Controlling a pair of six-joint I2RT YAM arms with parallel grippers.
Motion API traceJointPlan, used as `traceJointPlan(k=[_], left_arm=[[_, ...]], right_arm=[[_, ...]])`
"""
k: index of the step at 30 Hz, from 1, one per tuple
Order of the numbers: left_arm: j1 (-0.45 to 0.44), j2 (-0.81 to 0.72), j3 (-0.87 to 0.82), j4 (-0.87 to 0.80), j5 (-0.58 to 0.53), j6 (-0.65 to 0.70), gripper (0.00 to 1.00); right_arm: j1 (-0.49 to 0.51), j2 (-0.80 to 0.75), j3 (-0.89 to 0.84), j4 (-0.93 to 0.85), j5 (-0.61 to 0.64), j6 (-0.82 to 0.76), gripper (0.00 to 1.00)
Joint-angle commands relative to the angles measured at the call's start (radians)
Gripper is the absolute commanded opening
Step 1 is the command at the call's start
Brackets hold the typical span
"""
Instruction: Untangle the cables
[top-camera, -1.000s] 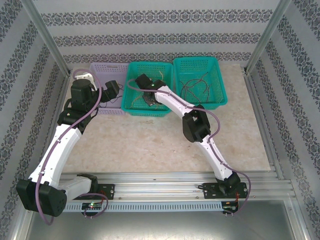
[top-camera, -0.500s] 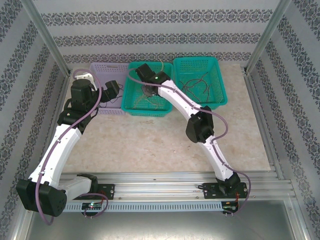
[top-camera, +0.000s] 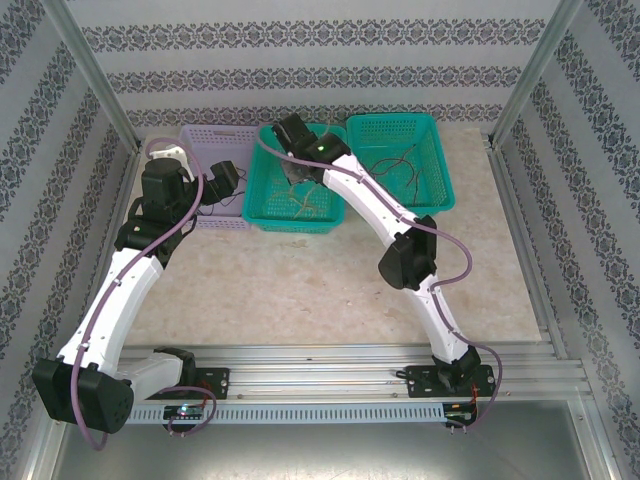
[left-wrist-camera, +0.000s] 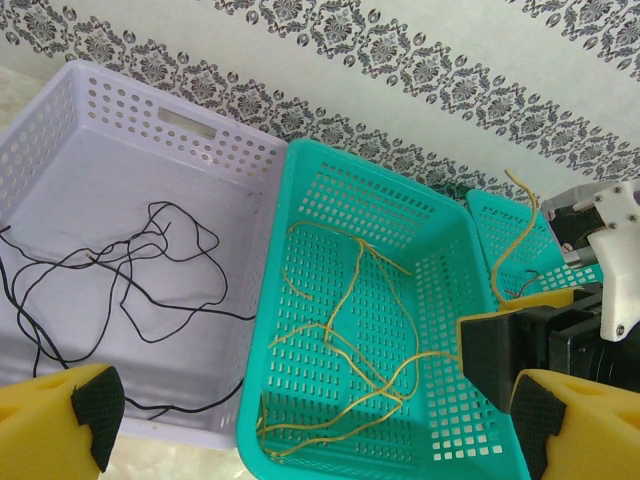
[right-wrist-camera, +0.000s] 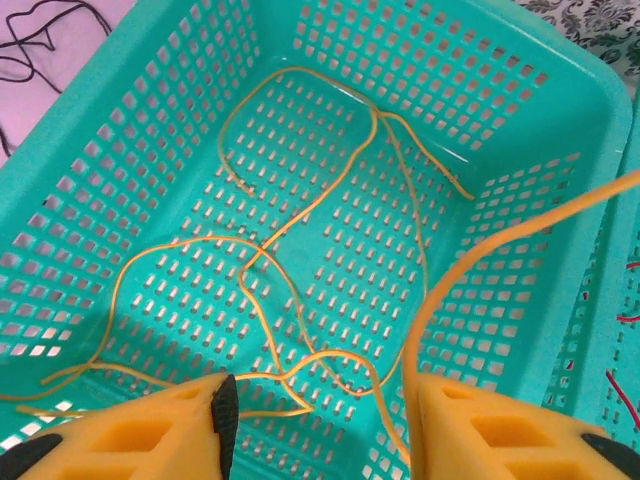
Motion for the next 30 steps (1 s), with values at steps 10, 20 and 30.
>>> traceJointPlan(k=[10, 20, 30], left_arm=[[0.008, -0.012, 0.004, 0.055, 0.009, -0.009, 1.0], [0.008, 0.001, 0.005, 0.056, 0.019, -0.013, 1.0], [0.008, 0.01, 0.006, 0.053, 0.022, -0.012, 1.0]], right_arm=[[0.0, 0.046, 0.085, -0.102, -0.003, -0.004, 0.58], [-0.026, 0.067, 0.182, -0.235, -0.238, 0.022, 0.67], [-0.061, 0.069, 0.222, -0.36, -0.328, -0.003, 0.91]])
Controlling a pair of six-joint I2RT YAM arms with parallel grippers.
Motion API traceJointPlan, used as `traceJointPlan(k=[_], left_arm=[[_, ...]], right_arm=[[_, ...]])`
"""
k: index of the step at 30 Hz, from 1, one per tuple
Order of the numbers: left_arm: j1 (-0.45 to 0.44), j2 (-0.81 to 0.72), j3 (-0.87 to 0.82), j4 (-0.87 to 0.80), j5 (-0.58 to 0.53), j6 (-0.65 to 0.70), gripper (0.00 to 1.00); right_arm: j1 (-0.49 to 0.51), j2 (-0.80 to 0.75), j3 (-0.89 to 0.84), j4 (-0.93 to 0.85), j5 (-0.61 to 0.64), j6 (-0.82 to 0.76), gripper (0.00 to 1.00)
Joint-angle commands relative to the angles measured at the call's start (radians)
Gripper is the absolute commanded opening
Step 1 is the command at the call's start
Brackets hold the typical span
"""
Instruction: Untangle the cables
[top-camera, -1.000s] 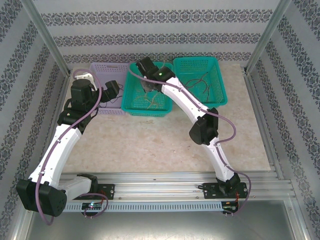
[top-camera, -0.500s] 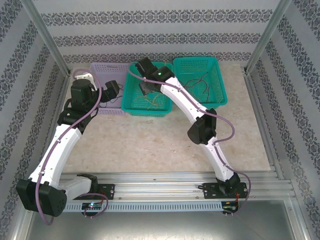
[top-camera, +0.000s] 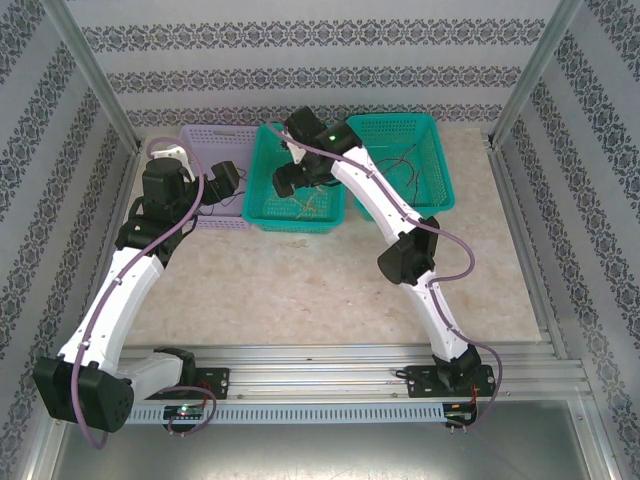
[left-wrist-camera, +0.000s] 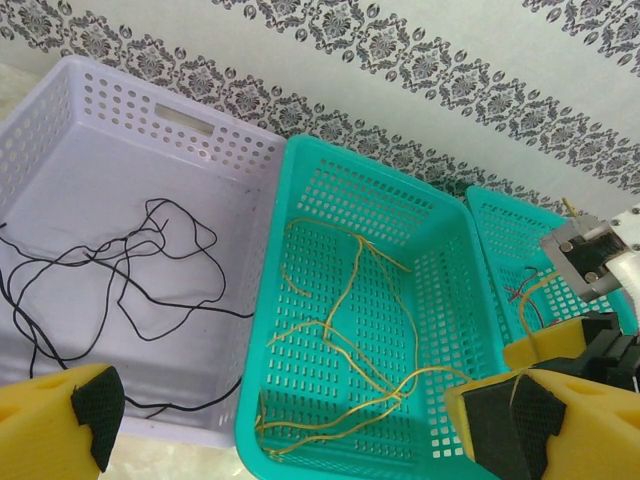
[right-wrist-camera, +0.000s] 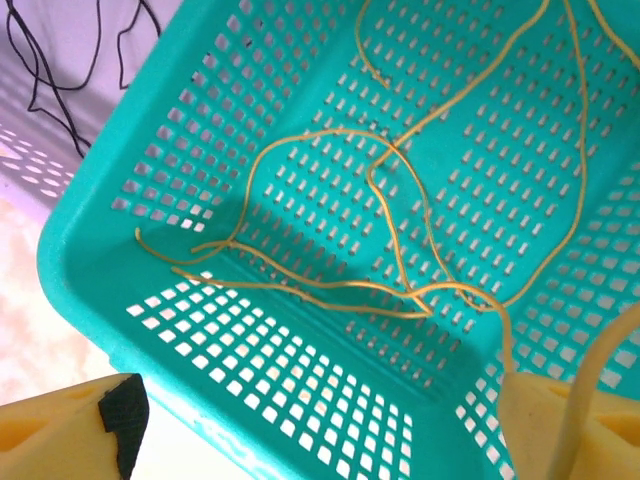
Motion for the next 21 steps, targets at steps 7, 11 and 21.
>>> traceJointPlan(k=[7, 11, 21], left_arm=[[0.008, 0.009, 0.009, 0.053, 0.023, -0.016, 1.0], [0.008, 0.01, 0.007, 0.051, 0.019, -0.013, 1.0], [0.008, 0.011, 0.008, 0.051, 0.02, -0.014, 1.0]], right_arm=[[0.065, -0.035, 0.018, -0.109, 0.354, -0.137, 0.98], [0.067, -0.05, 0.017, -0.132, 0.421, -0.143, 0.98], [0.087, -0.029, 0.045, -0.12, 0.291, -0.133, 0.41]])
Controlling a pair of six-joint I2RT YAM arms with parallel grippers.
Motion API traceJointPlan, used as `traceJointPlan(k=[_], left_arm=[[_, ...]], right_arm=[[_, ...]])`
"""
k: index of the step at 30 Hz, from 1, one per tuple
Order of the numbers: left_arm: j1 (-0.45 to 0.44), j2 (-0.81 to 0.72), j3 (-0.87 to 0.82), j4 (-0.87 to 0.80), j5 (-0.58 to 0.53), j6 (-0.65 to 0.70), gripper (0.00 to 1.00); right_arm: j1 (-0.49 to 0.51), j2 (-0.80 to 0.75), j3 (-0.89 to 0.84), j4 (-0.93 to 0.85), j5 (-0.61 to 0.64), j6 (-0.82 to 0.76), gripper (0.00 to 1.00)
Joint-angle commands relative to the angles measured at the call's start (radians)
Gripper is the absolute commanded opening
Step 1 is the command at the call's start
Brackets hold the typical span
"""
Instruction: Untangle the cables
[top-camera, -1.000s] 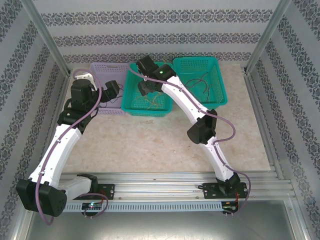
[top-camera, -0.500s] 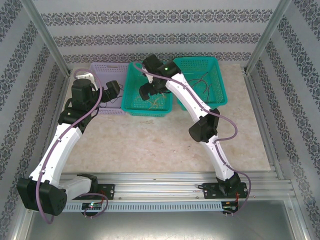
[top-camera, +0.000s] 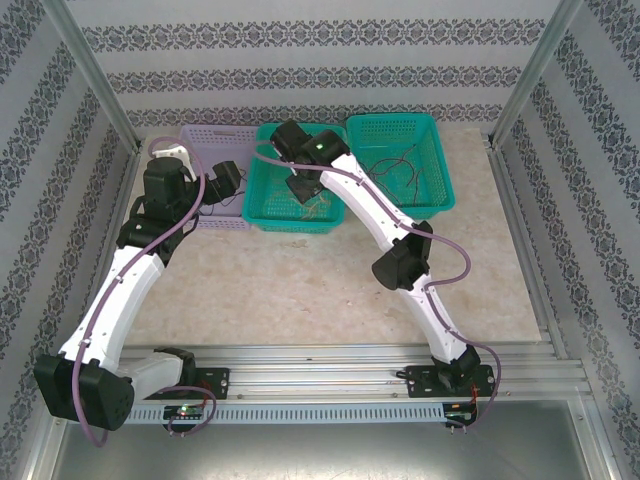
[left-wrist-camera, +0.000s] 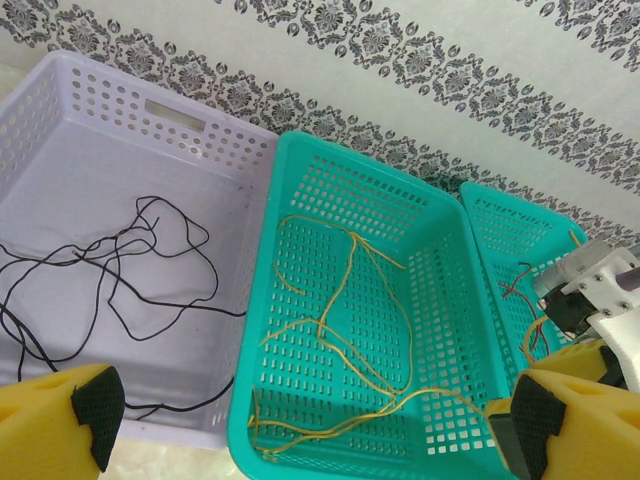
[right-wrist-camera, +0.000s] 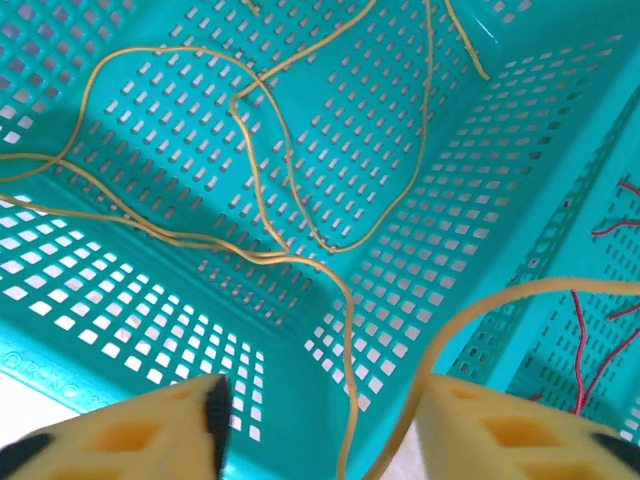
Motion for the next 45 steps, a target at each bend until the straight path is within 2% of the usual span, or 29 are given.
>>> traceJointPlan(k=[1, 3, 7, 13, 15, 18, 20, 29, 34, 39, 40, 42, 44, 45], left_arm=[[0.008, 0.0, 0.007, 0.042, 0.003, -0.014, 1.0], [0.008, 0.001, 0.007, 0.042, 0.003, -0.014, 1.0], [0.008, 0.004, 0.01, 0.042, 0.006, -0.013, 1.0], [0.008, 0.0, 0.01, 0.041, 0.001, -0.013, 1.0], [0.008, 0.002, 0.01, 0.042, 0.003, -0.012, 1.0], [0.008, 0.003, 0.009, 0.041, 0.003, -0.013, 1.0], [0.008, 0.003, 0.009, 0.041, 0.003, -0.012, 1.0], [0.01, 0.008, 0.012, 0.042, 0.007, -0.013, 1.0], [0.01, 0.008, 0.011, 0.042, 0.007, -0.013, 1.0], [0.01, 0.01, 0.011, 0.042, 0.007, -0.013, 1.0], [0.01, 0.009, 0.01, 0.042, 0.007, -0.013, 1.0], [0.01, 0.009, 0.011, 0.042, 0.01, -0.012, 1.0], [0.011, 0.009, 0.011, 0.042, 0.009, -0.013, 1.0], [0.011, 0.01, 0.01, 0.042, 0.009, -0.013, 1.0]], right_arm=[[0.009, -0.022, 0.045, -0.015, -0.048, 0.006, 0.39], [0.01, -0.015, 0.051, -0.005, -0.064, 0.009, 0.31], [0.005, 0.0, 0.05, 0.015, -0.123, 0.019, 0.25], [-0.022, 0.062, 0.044, 0.038, -0.205, 0.044, 0.1], [-0.031, 0.084, 0.04, 0.061, -0.224, 0.057, 0.0], [-0.053, 0.109, 0.01, 0.121, -0.271, 0.083, 0.0], [-0.074, 0.131, -0.026, 0.172, -0.344, 0.117, 0.0], [-0.134, 0.304, 0.042, 0.196, -0.474, 0.195, 0.0], [-0.134, 0.341, 0.061, 0.185, -0.476, 0.197, 0.0], [-0.123, 0.269, 0.058, 0.161, -0.372, 0.177, 0.0], [-0.123, 0.243, 0.048, 0.159, -0.334, 0.173, 0.01], [-0.119, 0.193, 0.026, 0.156, -0.258, 0.164, 0.12], [-0.116, 0.144, 0.008, 0.15, -0.22, 0.148, 0.37], [-0.113, 0.124, 0.001, 0.147, -0.209, 0.134, 0.44]])
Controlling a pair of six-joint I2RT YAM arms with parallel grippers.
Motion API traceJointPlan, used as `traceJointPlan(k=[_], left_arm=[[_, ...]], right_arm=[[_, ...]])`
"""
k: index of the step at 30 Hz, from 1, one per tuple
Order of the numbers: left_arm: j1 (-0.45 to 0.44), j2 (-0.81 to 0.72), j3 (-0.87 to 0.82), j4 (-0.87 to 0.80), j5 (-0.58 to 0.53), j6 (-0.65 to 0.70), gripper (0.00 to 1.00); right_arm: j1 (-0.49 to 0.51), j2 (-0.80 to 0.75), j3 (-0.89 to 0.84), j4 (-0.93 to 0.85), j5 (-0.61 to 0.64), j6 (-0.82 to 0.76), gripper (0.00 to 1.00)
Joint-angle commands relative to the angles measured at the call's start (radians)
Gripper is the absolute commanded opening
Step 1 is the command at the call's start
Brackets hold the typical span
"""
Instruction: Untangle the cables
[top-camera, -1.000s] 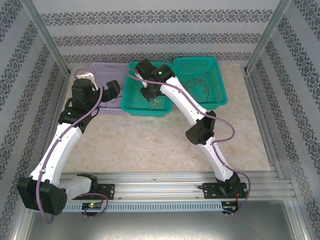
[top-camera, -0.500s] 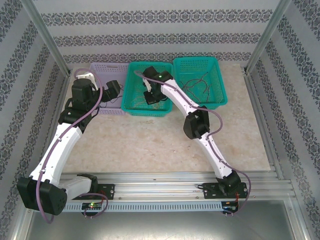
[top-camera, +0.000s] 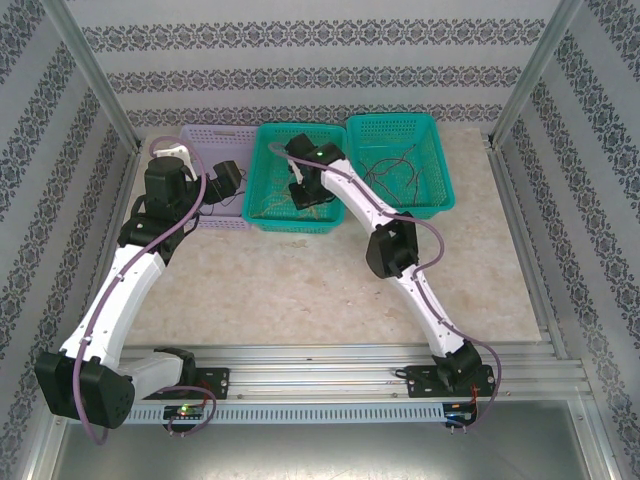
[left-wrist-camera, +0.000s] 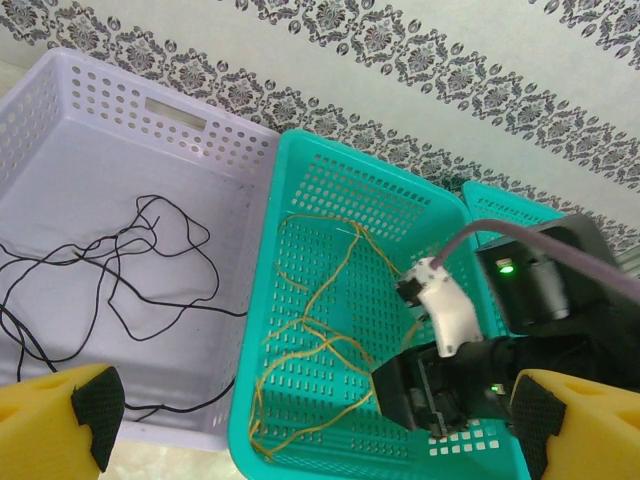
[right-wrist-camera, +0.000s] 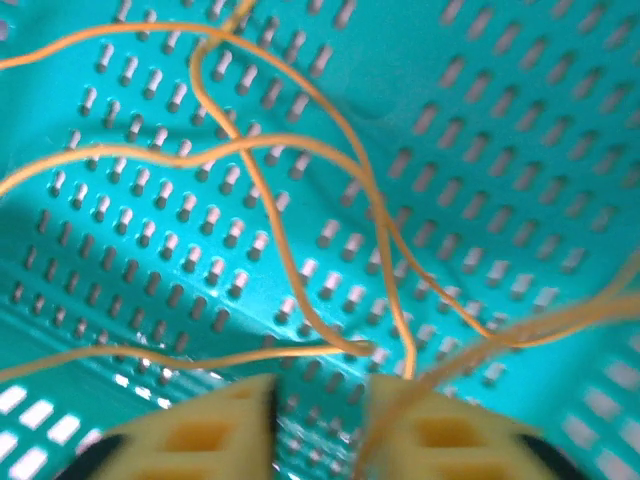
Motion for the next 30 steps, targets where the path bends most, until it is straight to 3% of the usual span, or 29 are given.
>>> traceJointPlan(k=[1, 6, 13, 16, 21, 26, 29, 30], left_arm=[[0.011, 0.0, 0.011, 0.038, 0.009, -0.013, 1.0], [0.011, 0.002, 0.011, 0.038, 0.012, -0.014, 1.0], [0.012, 0.004, 0.01, 0.038, 0.012, -0.015, 1.0], [0.011, 0.004, 0.011, 0.038, 0.013, -0.014, 1.0], [0.012, -0.002, 0.011, 0.036, 0.008, -0.011, 1.0], [0.012, -0.002, 0.013, 0.036, 0.006, -0.009, 1.0], [0.011, -0.002, 0.011, 0.035, 0.003, -0.008, 1.0], [0.011, -0.001, 0.012, 0.035, 0.001, -0.008, 1.0]], right_arm=[[0.017, -0.132, -0.01, -0.03, 0.106, -0.034, 0.47], [0.05, -0.178, -0.01, -0.075, 0.18, -0.071, 0.63], [0.1, -0.197, -0.003, -0.128, 0.364, -0.13, 0.72], [0.109, -0.231, -0.003, -0.114, 0.358, -0.127, 0.73], [0.118, -0.348, -0.014, -0.063, 0.215, -0.103, 0.75], [0.171, -0.554, -0.178, 0.086, 0.222, -0.132, 0.8], [0.2, -0.666, -0.277, 0.151, 0.244, -0.148, 0.98], [0.209, -0.705, -0.308, 0.167, 0.254, -0.149, 0.98]])
